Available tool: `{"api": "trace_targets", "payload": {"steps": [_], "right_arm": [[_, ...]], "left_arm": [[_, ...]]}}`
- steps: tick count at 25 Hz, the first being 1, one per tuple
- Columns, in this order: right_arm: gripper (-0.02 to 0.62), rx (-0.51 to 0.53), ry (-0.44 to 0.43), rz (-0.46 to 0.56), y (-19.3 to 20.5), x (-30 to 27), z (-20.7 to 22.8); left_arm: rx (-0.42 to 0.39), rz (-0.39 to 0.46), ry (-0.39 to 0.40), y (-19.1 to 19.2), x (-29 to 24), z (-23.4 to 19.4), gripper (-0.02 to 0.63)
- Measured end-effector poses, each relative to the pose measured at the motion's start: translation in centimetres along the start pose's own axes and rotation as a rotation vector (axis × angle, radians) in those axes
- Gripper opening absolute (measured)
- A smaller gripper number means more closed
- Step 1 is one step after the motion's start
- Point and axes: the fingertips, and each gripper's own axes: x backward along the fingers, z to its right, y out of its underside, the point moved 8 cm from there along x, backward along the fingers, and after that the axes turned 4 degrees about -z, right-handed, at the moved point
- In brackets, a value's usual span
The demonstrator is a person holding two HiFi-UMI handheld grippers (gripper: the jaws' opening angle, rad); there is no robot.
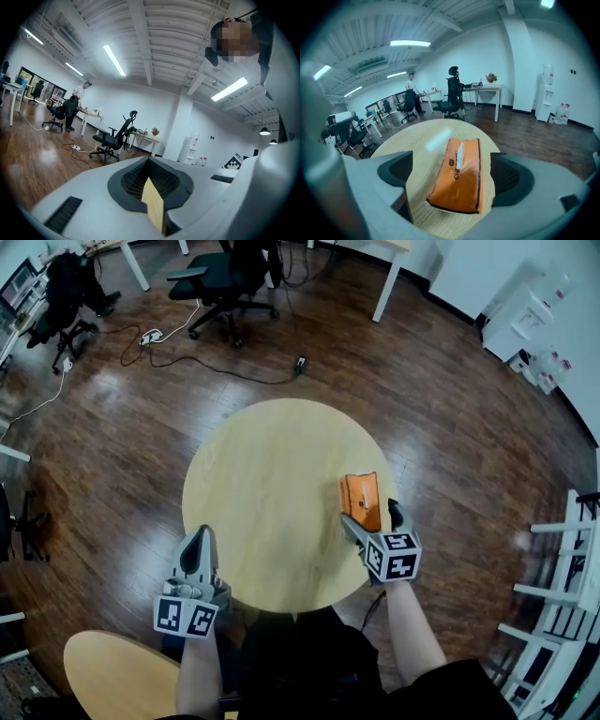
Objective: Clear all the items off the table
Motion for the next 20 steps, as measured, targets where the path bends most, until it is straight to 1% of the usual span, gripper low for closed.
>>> {"api": "trace_targets", "payload": {"steps": [2, 5, 7, 8, 9, 11, 12, 13, 14, 15, 16, 17, 18, 20], "right_arm": [[0.526, 0.021, -0.015, 0.087, -1.4, 1.9, -0.6], [0.526, 0.035, -0.056, 0.225, -4.9, 4.6, -1.5], [0.469, 0.045, -0.068, 0.308, -6.6, 6.8, -2.1], [0.455, 0.049, -0.067, 0.355, -7.4, 7.9, -2.5], [0.391, 0.051, -0.065, 0.404, -8.0, 9.0, -2.9], [0.305, 0.050, -0.077, 0.487, -9.0, 10.8, -3.9], [0.268, 0.058, -0.089, 0.517, -9.3, 11.6, -4.6], [0.262, 0.078, -0.097, 0.546, -9.7, 12.3, -5.4], [0.188, 0.105, -0.097, 0.577, -10.0, 13.1, -6.2], [0.140, 0.132, -0.095, 0.605, -10.3, 13.8, -7.1], [0.127, 0.151, -0.097, 0.629, -10.6, 14.4, -7.9], [0.092, 0.159, -0.104, 0.652, -10.8, 14.8, -8.7], [0.055, 0.156, -0.114, 0.675, -11.0, 15.1, -9.2], [0.005, 0.132, -0.139, 0.714, -11.4, 15.3, -10.1]], "left_arm": [[-0.009, 0.028, 0.000, -0.7, 0.7, 0.0, -0.008], [-0.023, 0.081, 0.002, -2.8, 1.2, -0.4, -0.008], [-0.030, 0.107, -0.005, -4.2, 2.2, -0.5, -0.008], [-0.033, 0.120, -0.009, -4.8, 2.9, -0.7, -0.008], [-0.036, 0.133, -0.013, -5.4, 3.6, -1.0, -0.008], [-0.045, 0.162, -0.024, -6.5, 5.2, -1.7, -0.008], [-0.052, 0.176, -0.031, -7.2, 6.0, -2.0, -0.008], [-0.059, 0.190, -0.039, -7.8, 6.9, -2.2, -0.008], [-0.066, 0.201, -0.049, -8.4, 7.6, -2.4, -0.008], [-0.072, 0.211, -0.058, -9.0, 8.3, -2.5, -0.008], [-0.077, 0.219, -0.064, -9.4, 9.0, -2.6, -0.008], [-0.081, 0.226, -0.068, -9.7, 9.6, -2.7, -0.008], [-0.086, 0.231, -0.071, -9.8, 10.1, -2.8, -0.008], [-0.093, 0.242, -0.078, -9.6, 10.8, -3.1, -0.008]]}}
